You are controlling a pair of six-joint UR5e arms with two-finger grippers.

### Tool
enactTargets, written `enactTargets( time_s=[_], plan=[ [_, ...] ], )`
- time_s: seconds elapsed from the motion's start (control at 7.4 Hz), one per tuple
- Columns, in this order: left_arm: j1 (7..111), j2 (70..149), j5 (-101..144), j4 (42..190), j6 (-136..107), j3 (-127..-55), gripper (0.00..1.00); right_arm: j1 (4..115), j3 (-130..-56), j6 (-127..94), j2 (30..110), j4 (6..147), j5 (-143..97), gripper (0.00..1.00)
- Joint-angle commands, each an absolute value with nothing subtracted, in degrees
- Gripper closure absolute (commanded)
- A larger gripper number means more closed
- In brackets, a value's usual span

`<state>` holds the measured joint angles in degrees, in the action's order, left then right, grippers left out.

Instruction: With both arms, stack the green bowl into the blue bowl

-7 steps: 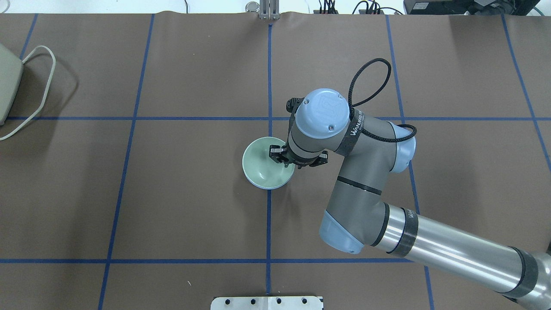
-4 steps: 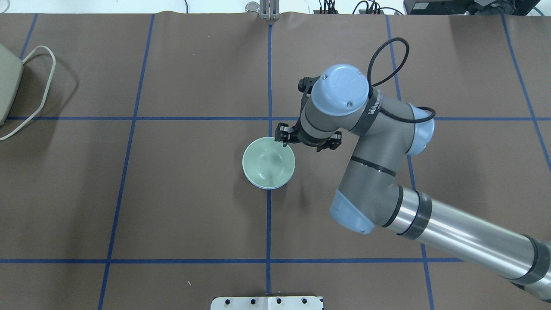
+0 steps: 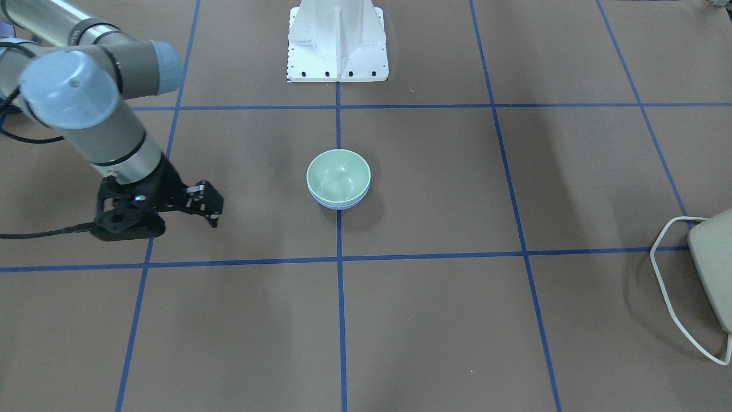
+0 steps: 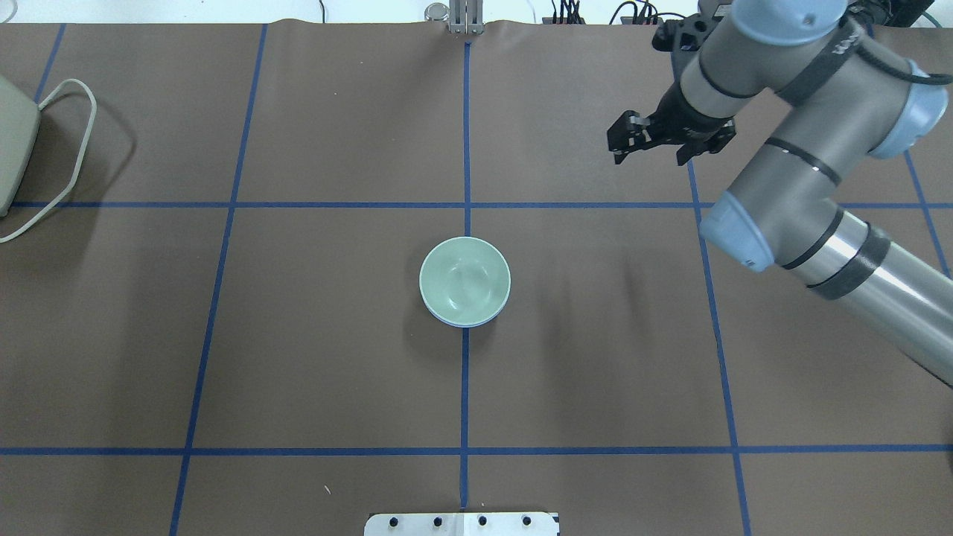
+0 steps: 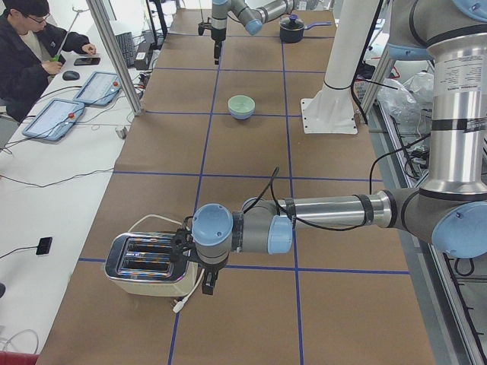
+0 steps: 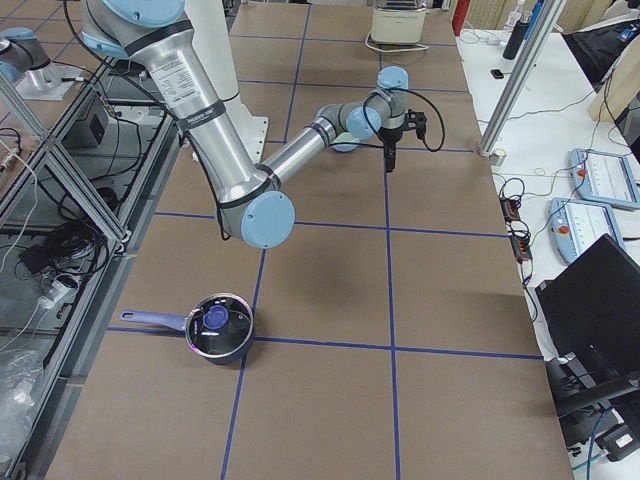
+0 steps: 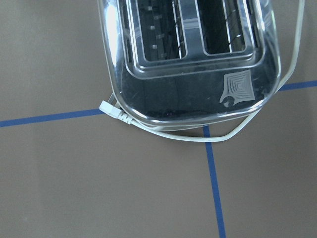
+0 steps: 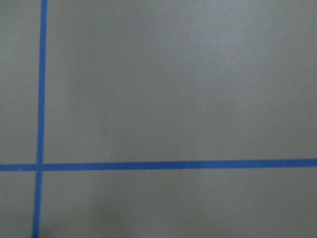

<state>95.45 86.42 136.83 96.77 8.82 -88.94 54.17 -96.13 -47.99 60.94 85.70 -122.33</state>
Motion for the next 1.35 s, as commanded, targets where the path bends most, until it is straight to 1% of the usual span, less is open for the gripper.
enactTargets(
  time_s=[0.0, 0.27, 0.54, 0.68, 0.81, 1.22],
  plan=[
    [95.4, 87.1, 136.7, 96.6, 4.7, -88.9, 0.02, 63.3, -96.1, -34.3, 68.7, 85.8, -127.9, 0.00],
    [90.7, 88.9, 135.1, 91.8, 4.3, -90.1, 0.02, 69.6, -96.1, -19.7, 78.8, 86.1, -127.4, 0.00],
    [89.6, 88.9, 132.5, 85.4, 4.6, -95.5, 0.02, 76.6, -95.8, -6.7, 89.0, 86.1, -126.2, 0.00],
    [89.6, 88.7, 132.5, 85.2, 6.9, -96.0, 0.02, 79.9, -95.9, -3.2, 93.1, 85.8, -126.6, 0.00],
    [89.6, 88.5, 132.5, 85.2, 8.6, -95.9, 0.02, 82.1, -96.1, -3.1, 95.9, 85.5, -126.7, 0.00],
    [89.6, 88.1, 132.9, 85.8, 8.4, -96.1, 0.02, 87.0, -96.5, -2.8, 97.6, 85.4, -126.7, 0.00]
  ],
)
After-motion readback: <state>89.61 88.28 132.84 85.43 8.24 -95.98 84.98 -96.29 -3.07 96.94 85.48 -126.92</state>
